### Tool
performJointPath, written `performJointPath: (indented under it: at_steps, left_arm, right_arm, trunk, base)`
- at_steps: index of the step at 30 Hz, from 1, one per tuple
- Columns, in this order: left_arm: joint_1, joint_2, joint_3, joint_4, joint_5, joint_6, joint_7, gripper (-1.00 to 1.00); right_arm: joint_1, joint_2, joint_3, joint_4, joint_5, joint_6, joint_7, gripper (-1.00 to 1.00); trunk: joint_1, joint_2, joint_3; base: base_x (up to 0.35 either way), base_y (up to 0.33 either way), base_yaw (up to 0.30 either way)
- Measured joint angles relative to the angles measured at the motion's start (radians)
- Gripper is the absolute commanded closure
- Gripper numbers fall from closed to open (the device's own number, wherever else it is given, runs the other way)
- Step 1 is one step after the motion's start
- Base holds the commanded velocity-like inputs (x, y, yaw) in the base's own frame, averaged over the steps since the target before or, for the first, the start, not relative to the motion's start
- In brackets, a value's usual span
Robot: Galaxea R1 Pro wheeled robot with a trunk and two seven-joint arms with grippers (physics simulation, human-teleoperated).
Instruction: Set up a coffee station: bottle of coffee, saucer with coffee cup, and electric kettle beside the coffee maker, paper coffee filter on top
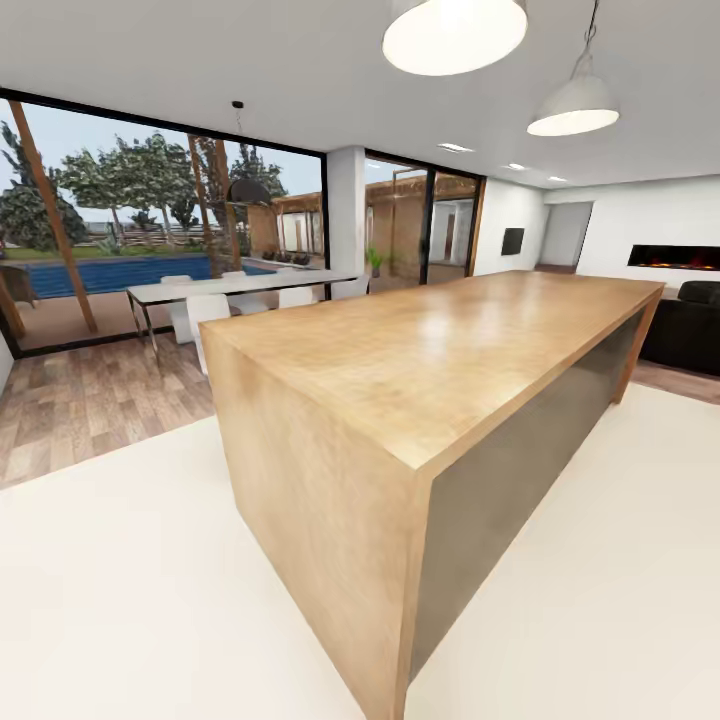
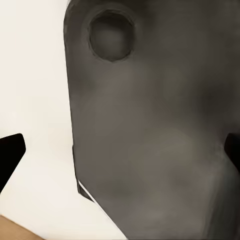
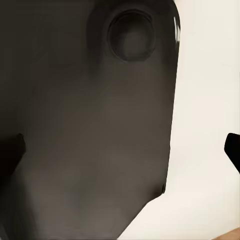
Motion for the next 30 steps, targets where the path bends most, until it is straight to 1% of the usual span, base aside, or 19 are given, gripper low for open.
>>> performJointPath:
  at_steps: [1, 5, 6, 11, 15, 21, 26, 30]
  left_arm:
    - [0.0, 0.0, 0.0, 0.0, 0.0, 0.0, 0.0, -1.0]
    - [0.0, -0.002, -0.003, 0.003, -0.001, -0.001, -0.003, -1.0]
    - [0.0, -0.002, -0.002, 0.003, -0.001, -0.001, -0.003, -1.0]
    - [0.0, -0.001, -0.003, -0.016, -0.002, -0.004, -0.001, -1.0]
    - [0.0, -0.001, -0.003, -0.018, -0.002, -0.004, -0.001, -1.0]
    - [0.0, -0.003, -0.003, -0.019, -0.001, -0.005, -0.001, -1.0]
    - [0.0, -0.002, -0.004, -0.019, -0.003, -0.005, -0.001, -1.0]
    - [0.0, -0.004, 0.001, -0.019, 0.001, -0.005, -0.001, -1.0]
  right_arm:
    - [0.0, 0.0, 0.0, 0.0, 0.0, 0.0, 0.0, -1.0]
    - [0.007, 0.02, 0.002, -0.014, 0.0, 0.004, -0.002, -1.0]
    - [0.007, 0.02, 0.002, -0.014, 0.0, 0.005, -0.002, -1.0]
    - [-0.01, 0.048, 0.002, -0.043, 0.0, 0.002, -0.002, -1.0]
    - [-0.012, 0.051, -0.001, -0.065, -0.002, 0.002, -0.003, -1.0]
    - [-0.012, 0.051, -0.003, -0.073, -0.003, 0.001, -0.003, -1.0]
    - [-0.012, 0.052, -0.002, -0.074, -0.003, 0.002, 0.001, -1.0]
    - [-0.012, 0.051, -0.001, -0.075, -0.002, 0.002, 0.002, -1.0]
  trunk:
    - [0.0, 0.0, 0.0]
    - [0.0, 0.0, 0.0]
    - [0.0, 0.0, 0.0]
    - [0.0, 0.0, 0.0]
    - [0.0, 0.0, 0.0]
    - [0.0, 0.0, 0.0]
    - [0.0, 0.0, 0.001]
    - [0.0, 0.0, 0.001]
  base:
    - [0.0, 0.0, 0.0]
    - [0.0, 0.0, 0.0]
    - [0.0, 0.0, 0.0]
    - [0.0, 0.0, 0.0]
    - [0.0, 0.0, 0.0]
    - [0.0, 0.0, -0.022]
    - [0.0, 0.0, -0.191]
    - [0.0, 0.0, -0.253]
